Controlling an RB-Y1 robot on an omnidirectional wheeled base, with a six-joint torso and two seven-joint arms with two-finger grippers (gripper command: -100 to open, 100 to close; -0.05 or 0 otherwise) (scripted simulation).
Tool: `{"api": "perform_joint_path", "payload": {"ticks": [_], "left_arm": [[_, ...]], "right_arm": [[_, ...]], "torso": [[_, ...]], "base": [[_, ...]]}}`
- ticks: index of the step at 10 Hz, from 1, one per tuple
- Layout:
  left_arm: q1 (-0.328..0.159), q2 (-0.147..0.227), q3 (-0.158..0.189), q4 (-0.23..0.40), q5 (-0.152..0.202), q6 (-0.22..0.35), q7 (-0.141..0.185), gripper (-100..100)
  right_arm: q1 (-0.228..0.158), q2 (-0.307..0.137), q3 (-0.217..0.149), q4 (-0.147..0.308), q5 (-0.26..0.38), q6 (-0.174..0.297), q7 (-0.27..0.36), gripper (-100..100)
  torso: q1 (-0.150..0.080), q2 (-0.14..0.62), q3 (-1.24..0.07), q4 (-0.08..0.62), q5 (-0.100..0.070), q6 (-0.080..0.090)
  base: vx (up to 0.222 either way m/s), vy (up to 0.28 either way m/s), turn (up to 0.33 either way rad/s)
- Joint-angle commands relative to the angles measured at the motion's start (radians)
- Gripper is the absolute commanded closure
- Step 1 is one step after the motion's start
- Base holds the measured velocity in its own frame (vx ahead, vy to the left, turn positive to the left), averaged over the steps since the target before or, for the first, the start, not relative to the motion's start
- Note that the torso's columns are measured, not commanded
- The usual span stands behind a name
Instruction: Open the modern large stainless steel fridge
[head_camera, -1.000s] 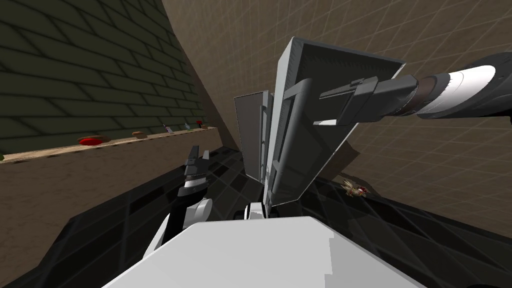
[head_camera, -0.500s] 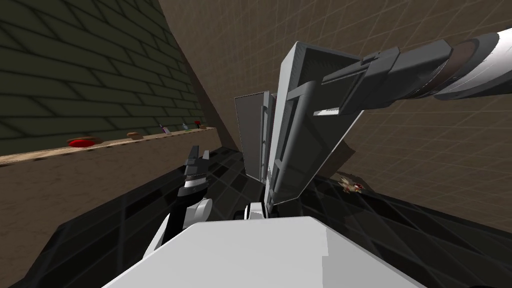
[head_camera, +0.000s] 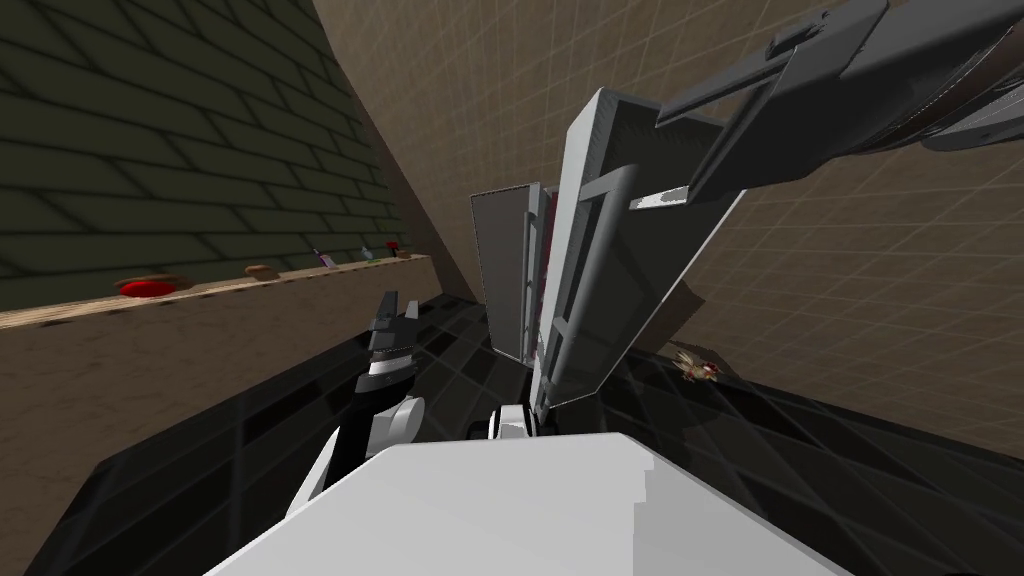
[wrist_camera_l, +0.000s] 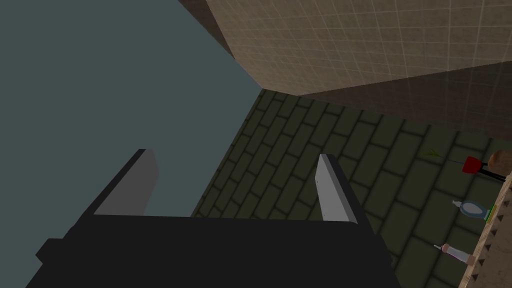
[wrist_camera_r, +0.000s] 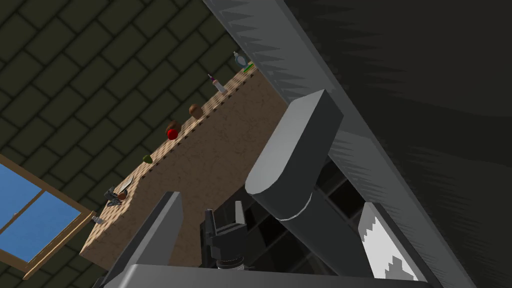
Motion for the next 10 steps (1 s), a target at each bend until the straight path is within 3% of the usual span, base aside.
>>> {"api": "perform_joint_path", "payload": {"ticks": [1, 2, 3, 7, 10], "left_arm": [[0.000, 0.000, 0.000, 0.000, 0.000, 0.000, 0.000, 0], [0.000, 0.000, 0.000, 0.000, 0.000, 0.000, 0.000, 0], [0.000, 0.000, 0.000, 0.000, 0.000, 0.000, 0.000, 0], [0.000, 0.000, 0.000, 0.000, 0.000, 0.000, 0.000, 0], [0.000, 0.000, 0.000, 0.000, 0.000, 0.000, 0.000, 0]], "right_arm": [[0.005, -0.011, -0.014, 0.010, 0.003, -0.005, -0.005, -100], [0.003, -0.005, -0.008, 0.005, 0.001, -0.002, -0.001, -100], [0.003, -0.006, -0.009, 0.005, 0.002, -0.003, -0.002, 100], [-0.019, -0.025, -0.021, -0.019, -0.050, -0.003, 0.009, 100], [-0.034, -0.038, -0.030, -0.034, -0.082, -0.002, 0.015, 100]], "torso": [[0.000, 0.000, 0.000, 0.000, 0.000, 0.000], [0.004, -0.004, -0.002, -0.001, 0.001, 0.000], [0.002, -0.002, -0.002, -0.001, 0.001, 0.000], [-0.004, 0.014, 0.009, 0.007, -0.002, 0.003], [0.005, 0.005, 0.002, 0.004, 0.003, 0.000]], "base": [[0.073, 0.083, -0.013], [0.046, 0.054, -0.012], [0.004, 0.007, -0.012], [-0.107, -0.162, 0.117], [-0.130, -0.135, 0.091]]}}
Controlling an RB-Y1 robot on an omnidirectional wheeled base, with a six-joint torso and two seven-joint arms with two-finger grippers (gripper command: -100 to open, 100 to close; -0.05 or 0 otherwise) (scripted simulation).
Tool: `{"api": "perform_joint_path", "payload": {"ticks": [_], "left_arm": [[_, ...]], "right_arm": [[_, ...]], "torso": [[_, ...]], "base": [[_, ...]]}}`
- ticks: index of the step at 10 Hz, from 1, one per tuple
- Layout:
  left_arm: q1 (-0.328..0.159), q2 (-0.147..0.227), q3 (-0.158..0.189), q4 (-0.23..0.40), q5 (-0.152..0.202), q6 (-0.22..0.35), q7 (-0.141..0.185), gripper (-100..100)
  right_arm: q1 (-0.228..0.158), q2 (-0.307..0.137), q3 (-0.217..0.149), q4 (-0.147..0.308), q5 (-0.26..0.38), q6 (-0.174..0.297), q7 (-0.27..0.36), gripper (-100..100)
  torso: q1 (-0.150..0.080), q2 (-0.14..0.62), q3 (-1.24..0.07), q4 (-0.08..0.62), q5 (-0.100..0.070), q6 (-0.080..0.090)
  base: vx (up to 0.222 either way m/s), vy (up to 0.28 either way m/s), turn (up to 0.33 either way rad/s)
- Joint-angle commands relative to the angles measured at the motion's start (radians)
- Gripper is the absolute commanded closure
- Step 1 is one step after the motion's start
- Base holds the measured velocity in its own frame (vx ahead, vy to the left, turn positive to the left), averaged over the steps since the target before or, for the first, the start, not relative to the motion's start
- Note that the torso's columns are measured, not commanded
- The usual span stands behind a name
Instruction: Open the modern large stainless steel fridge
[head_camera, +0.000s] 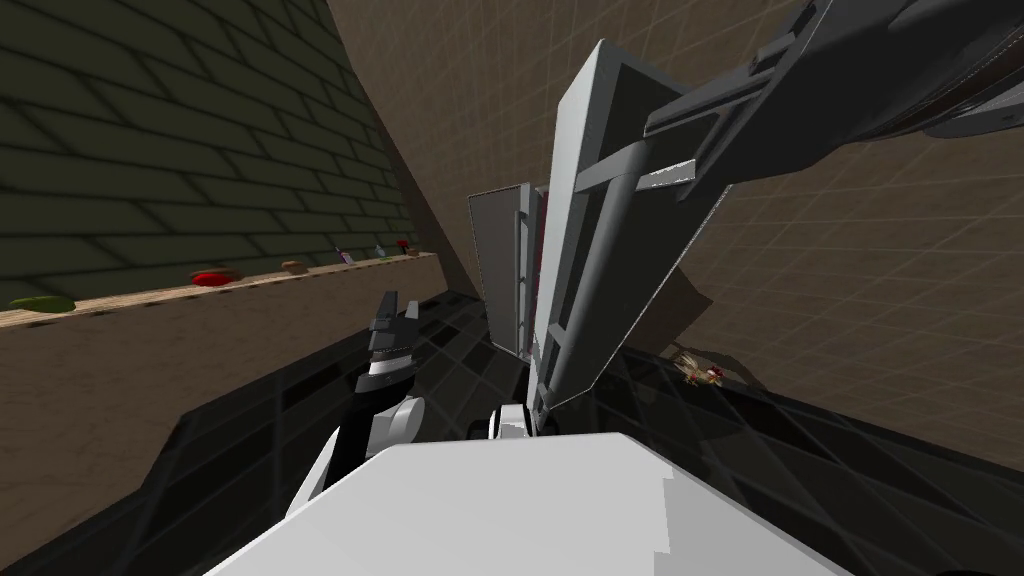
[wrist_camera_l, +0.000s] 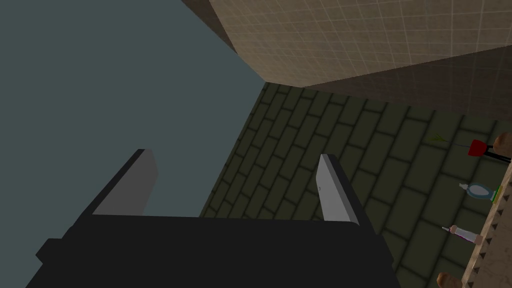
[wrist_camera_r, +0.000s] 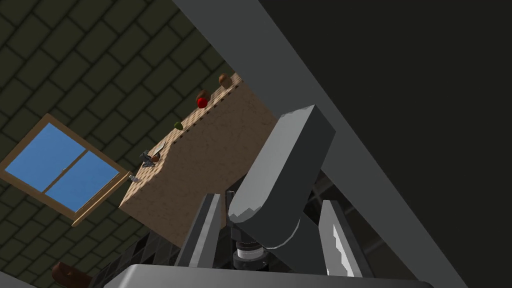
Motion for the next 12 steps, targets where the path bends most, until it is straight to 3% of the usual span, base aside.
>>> {"api": "perform_joint_path", "payload": {"ticks": [1, 12], "left_arm": [[0.000, 0.000, 0.000, 0.000, 0.000, 0.000, 0.000, 0], [0.000, 0.000, 0.000, 0.000, 0.000, 0.000, 0.000, 0]], "right_arm": [[-0.017, -0.008, -0.012, -0.013, -0.031, 0.003, 0.004, 100], [-0.068, -0.039, -0.035, -0.076, -0.145, 0.019, 0.044, 100]], "torso": [[0.003, 0.002, 0.002, 0.001, 0.001, 0.000], [-0.003, 0.021, 0.017, 0.009, -0.002, 0.003]], "base": [[-0.127, -0.153, 0.084], [-0.107, -0.139, 0.115]]}}
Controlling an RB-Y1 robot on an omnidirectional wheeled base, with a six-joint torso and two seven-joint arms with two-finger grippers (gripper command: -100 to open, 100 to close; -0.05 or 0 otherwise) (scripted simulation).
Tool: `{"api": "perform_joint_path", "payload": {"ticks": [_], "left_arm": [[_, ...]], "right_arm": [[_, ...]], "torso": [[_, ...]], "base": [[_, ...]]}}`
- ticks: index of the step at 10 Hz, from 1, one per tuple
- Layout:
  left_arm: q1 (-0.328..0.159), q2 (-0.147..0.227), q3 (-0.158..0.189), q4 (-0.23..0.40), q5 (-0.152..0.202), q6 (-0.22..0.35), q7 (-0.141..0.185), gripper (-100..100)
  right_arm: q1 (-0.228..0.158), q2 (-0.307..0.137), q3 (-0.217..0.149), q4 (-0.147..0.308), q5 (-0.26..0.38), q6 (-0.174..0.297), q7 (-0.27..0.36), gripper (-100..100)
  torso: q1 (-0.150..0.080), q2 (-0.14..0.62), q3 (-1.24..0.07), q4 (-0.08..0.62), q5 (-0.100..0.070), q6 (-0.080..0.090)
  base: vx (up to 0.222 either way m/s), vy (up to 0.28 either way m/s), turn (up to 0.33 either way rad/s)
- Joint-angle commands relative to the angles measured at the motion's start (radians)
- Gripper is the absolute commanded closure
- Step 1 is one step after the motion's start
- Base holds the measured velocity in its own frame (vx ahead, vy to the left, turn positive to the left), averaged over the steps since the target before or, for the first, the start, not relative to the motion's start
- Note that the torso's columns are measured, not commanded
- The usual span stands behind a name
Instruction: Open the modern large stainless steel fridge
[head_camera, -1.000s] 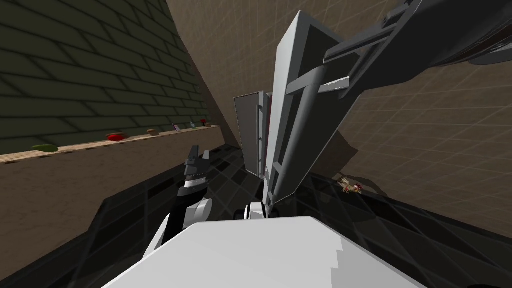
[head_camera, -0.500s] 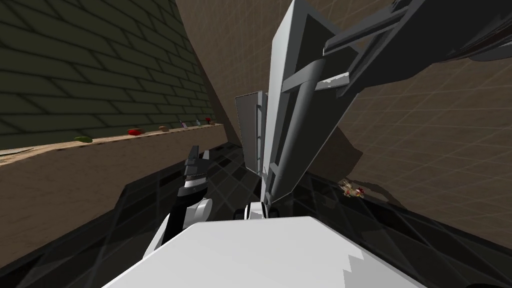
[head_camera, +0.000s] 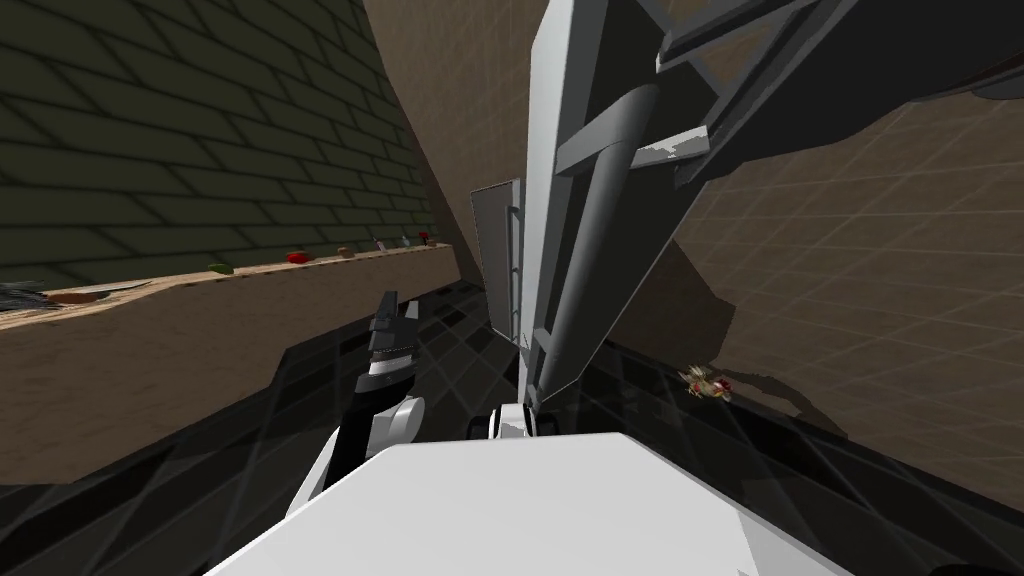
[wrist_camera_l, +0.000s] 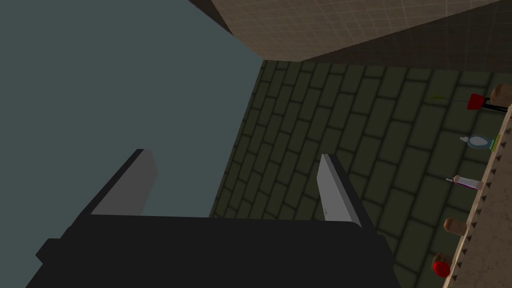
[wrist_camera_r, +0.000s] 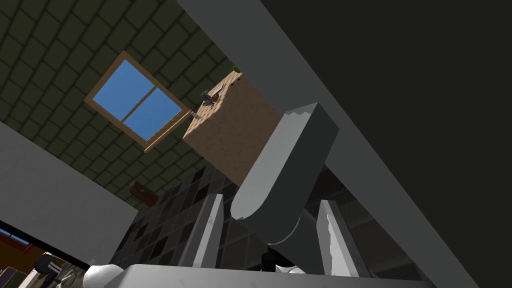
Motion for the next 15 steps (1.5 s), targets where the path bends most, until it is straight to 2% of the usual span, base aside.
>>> {"api": "perform_joint_path", "payload": {"ticks": [1, 2, 3, 5, 6, 7, 8, 9, 10, 12, 13, 15], "left_arm": [[0.000, 0.000, 0.000, 0.000, 0.000, 0.000, 0.000, 0], [0.000, 0.000, 0.000, 0.000, 0.000, 0.000, 0.000, 0], [0.000, 0.000, 0.000, 0.000, 0.000, 0.000, 0.000, 0], [0.000, 0.000, 0.000, 0.000, 0.000, 0.000, 0.000, 0], [0.000, 0.000, 0.000, 0.000, 0.000, 0.000, 0.000, 0], [0.000, 0.000, 0.000, 0.000, 0.000, 0.000, 0.000, 0], [0.000, 0.000, 0.000, 0.000, 0.000, 0.000, 0.000, 0], [0.000, 0.000, 0.000, 0.000, 0.000, 0.000, 0.000, 0], [0.000, 0.000, 0.000, 0.000, 0.000, 0.000, 0.000, 0], [0.000, 0.000, 0.000, 0.000, 0.000, 0.000, 0.000, 0], [0.000, 0.000, 0.000, 0.000, 0.000, 0.000, 0.000, 0], [0.000, 0.000, 0.000, 0.000, 0.000, 0.000, 0.000, 0]], "right_arm": [[-0.004, -0.002, -0.003, -0.002, -0.010, -0.001, 0.002, 100], [-0.012, -0.010, -0.007, -0.011, -0.032, 0.004, 0.015, 100], [-0.031, -0.054, 0.047, 0.045, 0.034, 0.039, -0.034, -100], [-0.031, -0.100, 0.060, 0.092, 0.045, 0.039, -0.034, -100], [-0.061, -0.138, 0.103, 0.128, 0.094, 0.068, -0.072, -100], [-0.061, -0.184, 0.120, 0.163, 0.105, 0.068, -0.072, -100], [-0.061, -0.197, 0.122, 0.186, 0.105, 0.068, -0.072, -100], [-0.090, -0.237, 0.165, 0.217, 0.155, 0.097, -0.111, -100], [-0.090, -0.259, 0.184, 0.247, 0.165, 0.097, -0.111, -100], [-0.090, -0.294, 0.184, 0.286, 0.165, 0.097, -0.111, -100], [-0.119, -0.330, 0.235, 0.322, 0.209, 0.127, -0.149, -100], [-0.119, -0.391, 0.246, 0.383, 0.225, 0.127, -0.149, -100]], "torso": [[-0.001, 0.001, 0.003, 0.002, 0.004, -0.001], [0.001, 0.000, 0.002, 0.002, 0.002, 0.000], [0.001, 0.000, 0.002, 0.002, 0.005, -0.003], [0.000, -0.017, -0.013, -0.009, 0.000, -0.002], [0.003, -0.029, -0.021, -0.014, 0.001, -0.002], [0.000, -0.031, -0.024, -0.016, 0.000, -0.005], [-0.001, -0.032, -0.024, -0.016, 0.000, -0.004], [0.002, -0.033, -0.025, -0.016, 0.000, -0.003], [0.001, -0.027, -0.021, -0.015, 0.000, -0.004], [-0.001, -0.027, -0.020, -0.014, -0.001, -0.002], [0.003, -0.029, -0.022, -0.014, 0.001, -0.003], [-0.004, -0.022, -0.017, -0.012, -0.002, -0.002]], "base": [[-0.075, -0.053, 0.028], [-0.085, -0.104, 0.160], [-0.145, -0.178, 0.419], [-0.111, -0.098, 0.059], [-0.144, -0.102, 0.275], [-0.152, -0.126, 0.216], [-0.062, -0.069, 0.017], [-0.142, -0.082, 0.301], [-0.137, -0.135, 0.214], [-0.027, -0.051, -0.017], [-0.103, -0.089, 0.360], [-0.128, -0.098, 0.086]]}}
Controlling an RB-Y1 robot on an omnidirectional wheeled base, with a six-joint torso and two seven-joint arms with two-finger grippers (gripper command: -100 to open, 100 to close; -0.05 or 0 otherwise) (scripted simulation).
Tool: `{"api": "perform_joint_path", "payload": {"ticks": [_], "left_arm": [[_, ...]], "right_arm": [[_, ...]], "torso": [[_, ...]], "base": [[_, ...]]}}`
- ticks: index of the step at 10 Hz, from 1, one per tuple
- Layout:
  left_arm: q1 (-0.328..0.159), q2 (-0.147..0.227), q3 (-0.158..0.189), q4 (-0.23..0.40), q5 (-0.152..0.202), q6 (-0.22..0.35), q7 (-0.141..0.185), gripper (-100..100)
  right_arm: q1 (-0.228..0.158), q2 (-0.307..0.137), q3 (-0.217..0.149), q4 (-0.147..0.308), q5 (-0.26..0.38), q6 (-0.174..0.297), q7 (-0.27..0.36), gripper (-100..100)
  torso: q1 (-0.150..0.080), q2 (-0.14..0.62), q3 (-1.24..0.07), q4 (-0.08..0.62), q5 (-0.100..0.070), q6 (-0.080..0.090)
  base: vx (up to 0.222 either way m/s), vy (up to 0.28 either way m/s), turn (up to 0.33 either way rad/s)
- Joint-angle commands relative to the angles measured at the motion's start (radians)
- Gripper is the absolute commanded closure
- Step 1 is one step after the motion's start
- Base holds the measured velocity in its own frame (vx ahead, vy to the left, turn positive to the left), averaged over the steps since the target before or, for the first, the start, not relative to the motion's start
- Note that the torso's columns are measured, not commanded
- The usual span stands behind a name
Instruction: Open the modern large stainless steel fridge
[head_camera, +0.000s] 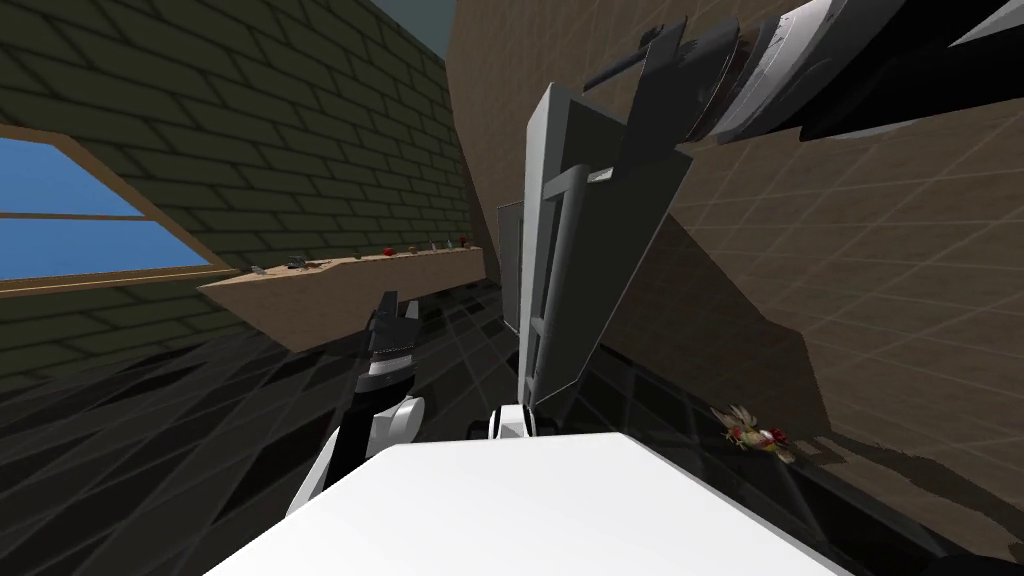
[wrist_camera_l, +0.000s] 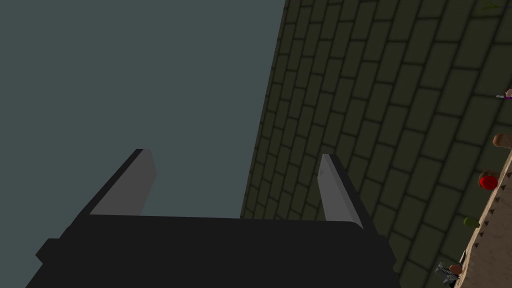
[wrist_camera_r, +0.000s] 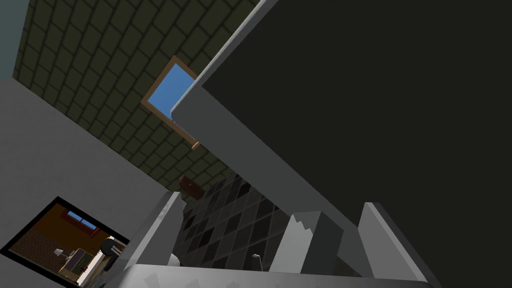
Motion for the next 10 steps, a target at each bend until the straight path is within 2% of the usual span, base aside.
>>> {"api": "perform_joint_path", "payload": {"ticks": [1, 2, 3, 4, 5, 6, 7, 8, 9, 10], "left_arm": [[0.000, 0.000, 0.000, 0.000, 0.000, 0.000, 0.000, 0], [0.000, 0.000, 0.000, 0.000, 0.000, 0.000, 0.000, 0], [0.000, 0.000, 0.000, 0.000, 0.000, 0.000, 0.000, 0], [0.000, 0.000, 0.000, 0.000, 0.000, 0.000, 0.000, 0], [0.000, 0.000, 0.000, 0.000, 0.000, 0.000, 0.000, 0], [0.000, 0.000, 0.000, 0.000, 0.000, 0.000, 0.000, 0], [0.000, 0.000, 0.000, 0.000, 0.000, 0.000, 0.000, 0], [0.000, 0.000, 0.000, 0.000, 0.000, 0.000, 0.000, 0], [0.000, 0.000, 0.000, 0.000, 0.000, 0.000, 0.000, 0], [0.000, 0.000, 0.000, 0.000, 0.000, 0.000, 0.000, 0]], "right_arm": [[-0.033, -0.081, 0.059, 0.080, 0.060, 0.038, -0.045, -100], [-0.033, -0.111, 0.075, 0.111, 0.073, 0.038, -0.045, -100], [-0.033, -0.140, 0.075, 0.138, 0.073, 0.038, -0.045, -100], [-0.062, -0.166, 0.120, 0.167, 0.121, 0.067, -0.084, -100], [-0.062, -0.206, 0.137, 0.215, 0.133, 0.067, -0.084, -100], [-0.062, -0.238, 0.137, 0.235, 0.133, 0.067, -0.084, -100], [-0.091, -0.275, 0.181, 0.281, 0.176, 0.096, -0.122, -100], [-0.091, -0.295, 0.199, 0.298, 0.193, 0.096, -0.122, -100], [-0.091, -0.327, 0.199, 0.328, 0.193, 0.096, -0.122, -100], [-0.121, -0.361, 0.242, 0.368, 0.234, 0.126, -0.161, -100]], "torso": [[0.003, -0.003, -0.001, 0.000, 0.001, 0.000], [0.004, -0.002, -0.002, -0.001, 0.002, -0.002], [0.003, -0.003, -0.002, -0.001, 0.001, 0.000], [0.005, -0.007, -0.004, -0.002, 0.001, 0.000], [0.002, -0.006, -0.004, -0.003, 0.001, -0.002], [0.002, -0.007, -0.005, -0.003, 0.001, -0.001], [0.005, -0.009, -0.006, -0.003, 0.002, 0.000], [0.003, -0.004, -0.003, -0.002, 0.001, -0.003], [0.003, -0.004, -0.002, -0.001, 0.001, 0.000], [0.004, -0.008, -0.004, -0.002, 0.001, 0.000]], "base": [[-0.154, -0.080, 0.309], [-0.173, -0.096, 0.221], [-0.087, -0.053, -0.007], [-0.143, -0.111, 0.260], [-0.164, -0.100, 0.207], [-0.085, -0.035, 0.025], [-0.182, -0.090, 0.397], [-0.177, -0.088, 0.186], [-0.063, -0.037, -0.065], [-0.130, -0.051, 0.265]]}}
